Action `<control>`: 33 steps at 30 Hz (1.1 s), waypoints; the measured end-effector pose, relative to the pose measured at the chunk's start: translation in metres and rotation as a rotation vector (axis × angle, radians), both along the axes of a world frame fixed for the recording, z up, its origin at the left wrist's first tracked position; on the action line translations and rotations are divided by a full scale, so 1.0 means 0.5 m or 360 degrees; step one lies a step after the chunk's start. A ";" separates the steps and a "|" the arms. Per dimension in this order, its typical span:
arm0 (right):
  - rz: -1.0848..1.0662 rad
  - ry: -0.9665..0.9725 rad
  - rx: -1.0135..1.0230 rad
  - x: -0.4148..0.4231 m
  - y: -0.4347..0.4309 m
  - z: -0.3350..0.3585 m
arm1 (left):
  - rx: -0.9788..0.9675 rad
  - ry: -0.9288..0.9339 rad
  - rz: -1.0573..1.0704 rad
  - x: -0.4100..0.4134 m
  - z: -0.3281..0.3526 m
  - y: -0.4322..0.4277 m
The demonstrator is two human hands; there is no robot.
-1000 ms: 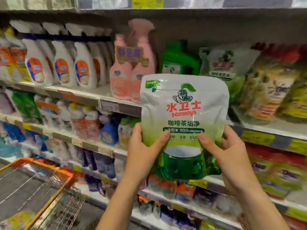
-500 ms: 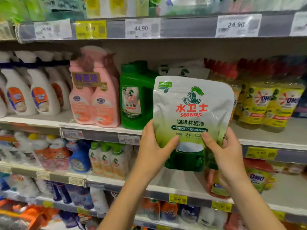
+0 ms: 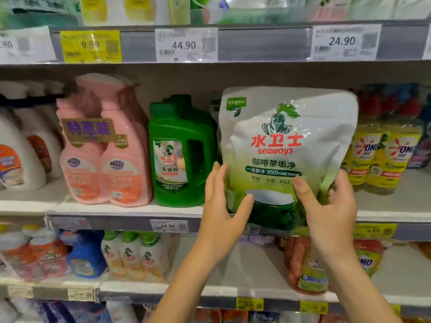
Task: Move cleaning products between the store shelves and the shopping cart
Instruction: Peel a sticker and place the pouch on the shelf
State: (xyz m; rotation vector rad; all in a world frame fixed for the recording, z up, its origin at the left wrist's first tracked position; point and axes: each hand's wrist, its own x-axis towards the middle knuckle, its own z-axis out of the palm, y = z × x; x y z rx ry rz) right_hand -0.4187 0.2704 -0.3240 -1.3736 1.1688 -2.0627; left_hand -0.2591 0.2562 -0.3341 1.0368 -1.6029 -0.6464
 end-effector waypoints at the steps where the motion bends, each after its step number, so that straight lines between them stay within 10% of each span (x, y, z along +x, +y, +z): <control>1: -0.0011 0.0009 -0.0038 -0.001 -0.004 0.005 | -0.0012 0.0005 -0.0042 -0.001 -0.001 -0.001; 16: 0.0089 0.0751 0.0717 -0.021 -0.119 -0.031 | -0.0134 -0.0531 -0.0164 -0.035 -0.069 -0.060; 22: -0.0914 0.1415 0.0018 0.008 -0.046 -0.086 | -0.0274 -0.0647 -0.0068 -0.025 -0.082 -0.074; 33: -0.0350 0.1764 0.0862 0.020 -0.144 -0.048 | 0.0089 -0.0973 0.0279 -0.043 -0.055 -0.128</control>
